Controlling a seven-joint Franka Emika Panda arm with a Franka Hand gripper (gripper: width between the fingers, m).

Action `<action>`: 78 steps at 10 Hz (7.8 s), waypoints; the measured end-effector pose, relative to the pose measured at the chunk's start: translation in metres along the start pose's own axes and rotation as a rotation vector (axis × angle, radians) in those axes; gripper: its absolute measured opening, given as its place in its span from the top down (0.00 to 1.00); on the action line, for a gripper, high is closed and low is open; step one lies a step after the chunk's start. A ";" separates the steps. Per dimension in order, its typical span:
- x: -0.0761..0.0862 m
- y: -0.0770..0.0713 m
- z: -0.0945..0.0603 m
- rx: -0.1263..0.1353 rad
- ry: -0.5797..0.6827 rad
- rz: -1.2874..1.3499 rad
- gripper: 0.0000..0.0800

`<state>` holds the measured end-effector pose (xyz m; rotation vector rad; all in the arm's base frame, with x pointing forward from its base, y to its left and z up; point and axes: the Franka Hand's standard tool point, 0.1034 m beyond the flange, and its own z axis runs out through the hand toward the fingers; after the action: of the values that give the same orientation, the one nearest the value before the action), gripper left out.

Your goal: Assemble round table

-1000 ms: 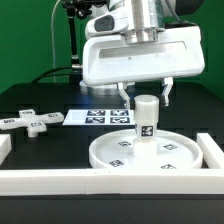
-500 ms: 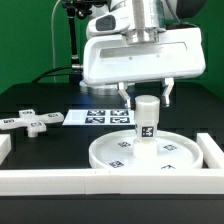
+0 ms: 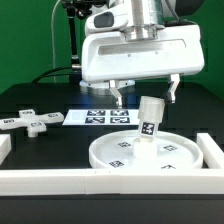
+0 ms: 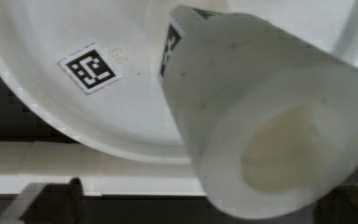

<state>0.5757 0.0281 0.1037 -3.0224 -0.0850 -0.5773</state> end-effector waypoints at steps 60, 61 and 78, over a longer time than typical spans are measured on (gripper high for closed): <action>-0.023 -0.010 0.008 -0.036 -0.229 1.722 0.49; -0.022 -0.017 0.010 -0.035 -0.238 1.790 0.49; -0.007 -0.020 0.005 -0.004 -0.298 0.687 0.19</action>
Offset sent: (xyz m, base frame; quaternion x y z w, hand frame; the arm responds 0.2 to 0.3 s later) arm 0.0080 -0.0032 0.0409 -0.0140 -0.0481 -0.0138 0.9986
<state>0.5696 0.0483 0.0972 -2.8306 0.8920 -0.0625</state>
